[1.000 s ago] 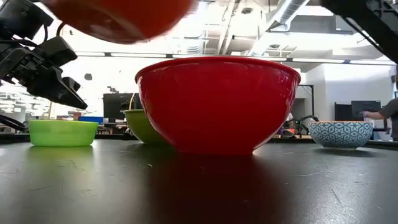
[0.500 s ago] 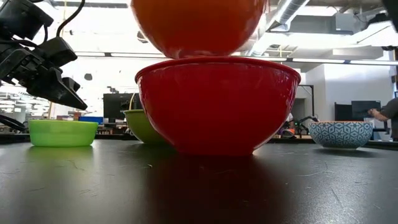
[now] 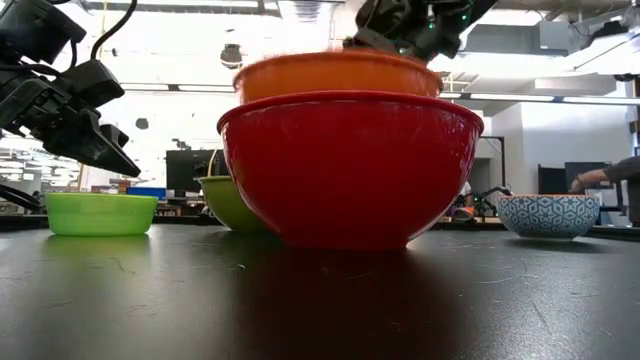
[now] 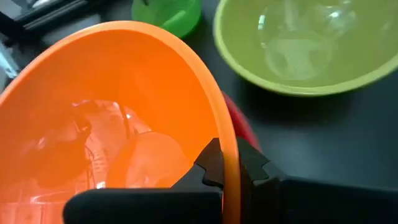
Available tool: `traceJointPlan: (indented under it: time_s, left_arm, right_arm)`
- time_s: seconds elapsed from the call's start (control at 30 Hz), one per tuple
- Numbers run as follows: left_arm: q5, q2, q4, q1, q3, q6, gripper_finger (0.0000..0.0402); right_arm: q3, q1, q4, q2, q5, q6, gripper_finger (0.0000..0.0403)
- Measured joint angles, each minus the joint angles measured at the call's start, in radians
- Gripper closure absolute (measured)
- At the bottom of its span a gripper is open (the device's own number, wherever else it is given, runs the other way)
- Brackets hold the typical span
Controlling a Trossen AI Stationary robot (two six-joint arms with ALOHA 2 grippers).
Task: Nest bowls inside each other
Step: Stack the orange bowl on top of the red bowl
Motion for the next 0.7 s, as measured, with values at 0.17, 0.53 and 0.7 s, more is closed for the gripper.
traceJointPlan:
  time_s: [0.17, 0.53, 0.7]
  left_arm:
    - [-0.001, 0.000, 0.000, 0.000, 0.000, 0.000, 0.0315]
    - [-0.002, 0.000, 0.000, 0.000, 0.000, -0.004, 0.0315]
    - [-0.002, 0.000, 0.000, 0.000, 0.000, -0.004, 0.0315]
  right_arm:
    - [-0.009, 0.028, -0.007, -0.004, 0.061, 0.022, 0.0387]
    - [-0.009, 0.094, -0.015, -0.003, 0.163, 0.042, 0.0387]
    - [-0.009, 0.112, -0.069, -0.001, 0.233, 0.068, 0.0387]
